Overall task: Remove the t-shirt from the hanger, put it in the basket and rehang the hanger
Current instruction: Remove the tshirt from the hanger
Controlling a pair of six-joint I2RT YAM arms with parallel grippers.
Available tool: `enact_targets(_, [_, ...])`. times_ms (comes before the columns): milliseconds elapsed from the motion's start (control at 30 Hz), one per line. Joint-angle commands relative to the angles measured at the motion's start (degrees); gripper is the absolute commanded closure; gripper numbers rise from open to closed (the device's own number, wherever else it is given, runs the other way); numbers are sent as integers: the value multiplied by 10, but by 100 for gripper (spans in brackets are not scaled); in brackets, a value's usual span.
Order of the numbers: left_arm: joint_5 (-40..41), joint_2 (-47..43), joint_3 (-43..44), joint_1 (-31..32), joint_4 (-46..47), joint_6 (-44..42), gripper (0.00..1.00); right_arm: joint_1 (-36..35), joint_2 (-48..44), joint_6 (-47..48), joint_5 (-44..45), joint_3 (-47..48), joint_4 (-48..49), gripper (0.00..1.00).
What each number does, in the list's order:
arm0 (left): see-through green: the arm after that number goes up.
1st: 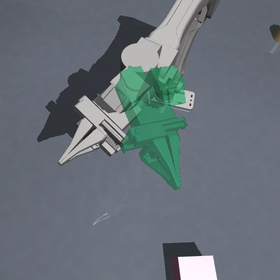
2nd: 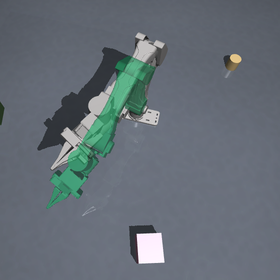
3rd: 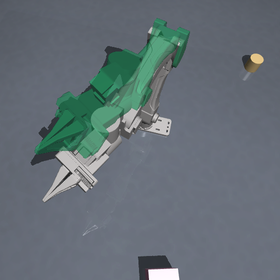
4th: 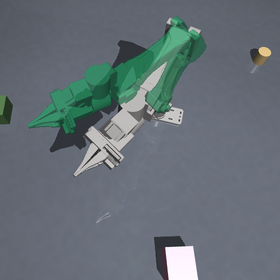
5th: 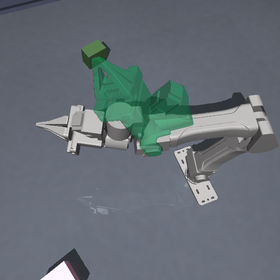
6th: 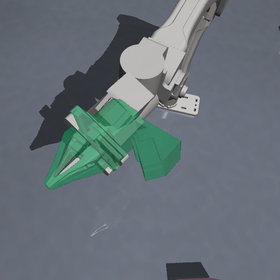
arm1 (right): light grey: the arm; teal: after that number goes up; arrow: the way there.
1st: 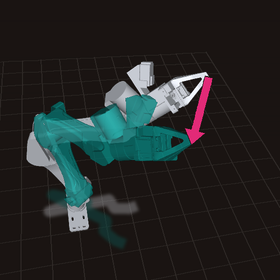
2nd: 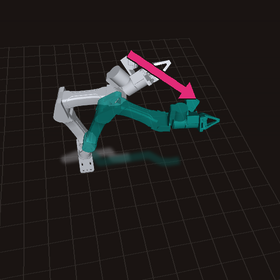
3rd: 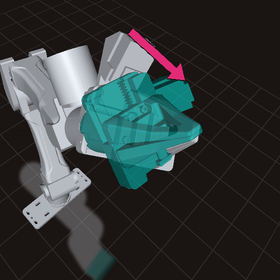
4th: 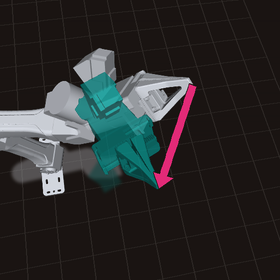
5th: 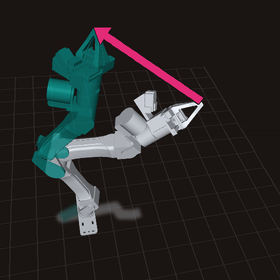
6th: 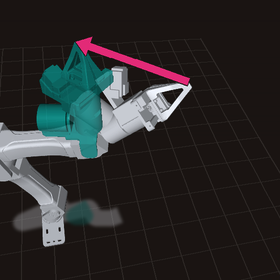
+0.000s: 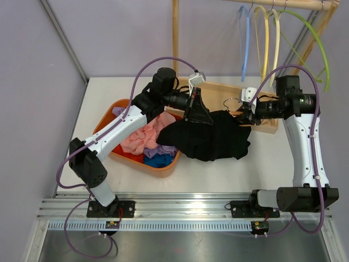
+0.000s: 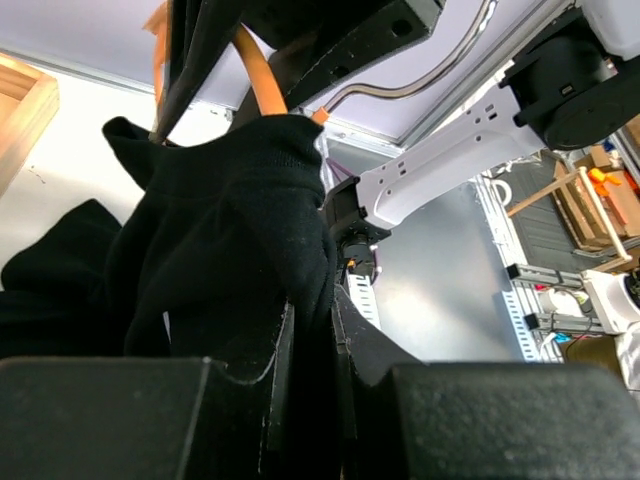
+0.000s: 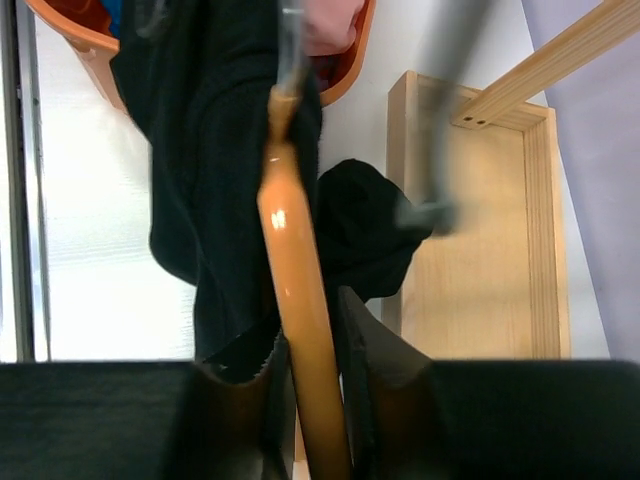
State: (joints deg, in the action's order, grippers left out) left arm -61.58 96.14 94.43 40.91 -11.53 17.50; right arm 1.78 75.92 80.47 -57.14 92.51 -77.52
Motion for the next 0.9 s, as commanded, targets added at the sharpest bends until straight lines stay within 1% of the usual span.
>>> enact_targets(0, [-46, -11, 36, -3, 110, 6, 100, -7, -14, -9, -23, -2, -165, 78])
enact_targets(67, [-36, -13, 30, -6, 106, 5, 100, -7, -17, -14, -27, 4, -164, 86])
enact_targets(100, [-30, -15, 27, -7, 104, 3, 100, -7, -20, -14, -28, 10, -164, 93])
enact_targets(167, [8, -24, 15, -14, 85, -4, 100, -7, -23, -24, -20, 21, -158, 100])
enact_targets(200, [24, -27, 9, -18, 80, -5, 99, -7, -29, -45, -13, 23, -128, 100])
enact_targets(233, [73, -37, -1, -21, 65, -4, 96, -8, -33, -95, 5, 23, -107, 100])
enact_targets(267, [93, -43, -6, -30, 60, -4, 92, -7, -40, -123, 18, 22, -83, 100])
enact_targets(300, [112, -50, -13, -35, 56, -4, 70, -7, -57, -153, 33, 12, -27, 100])
enact_targets(333, [167, -59, -19, -38, 46, 0, 58, -8, -66, -220, 65, 5, 2, 100])
enact_targets(367, [187, -77, -32, -42, 45, -2, 47, -7, -74, -247, 83, -1, 28, 100])
enact_targets(400, [204, -88, -36, -42, 45, -4, 38, -6, -88, -274, 102, -13, 76, 100])
enact_targets(433, [253, -96, -36, -42, 32, -2, 23, -7, -96, -335, 141, -20, 101, 100])
enact_targets(467, [266, -107, -30, -42, 29, 1, 19, -7, -102, -356, 156, -29, 117, 100])
enact_targets(500, [282, -111, -24, -41, 21, 3, 16, -7, -113, -381, 171, -34, 148, 100])
enact_targets(533, [314, -112, -15, -40, 0, 8, 13, -6, -118, -429, 202, -38, 162, 100])
enact_targets(600, [343, -112, 10, -35, -21, 12, 11, -6, -129, -468, 235, -47, 193, 100])
enact_targets(633, [368, -110, 18, -29, -36, 12, 11, -4, -133, -498, 269, -49, 201, 100])
enact_targets(700, [402, -90, 51, 4, -65, 11, 10, 2, -133, -536, 304, -49, 218, 100])
enact_targets(733, [436, -78, 62, 34, -74, 16, 10, 2, -132, -551, 309, -47, 220, 100])
enact_targets(800, [482, -44, 84, 63, -89, 28, 10, 2, -129, -595, 314, -43, 227, 100])
enact_targets(867, [529, -24, 103, 93, -94, 46, 10, 2, -128, -614, 303, -44, 228, 100])
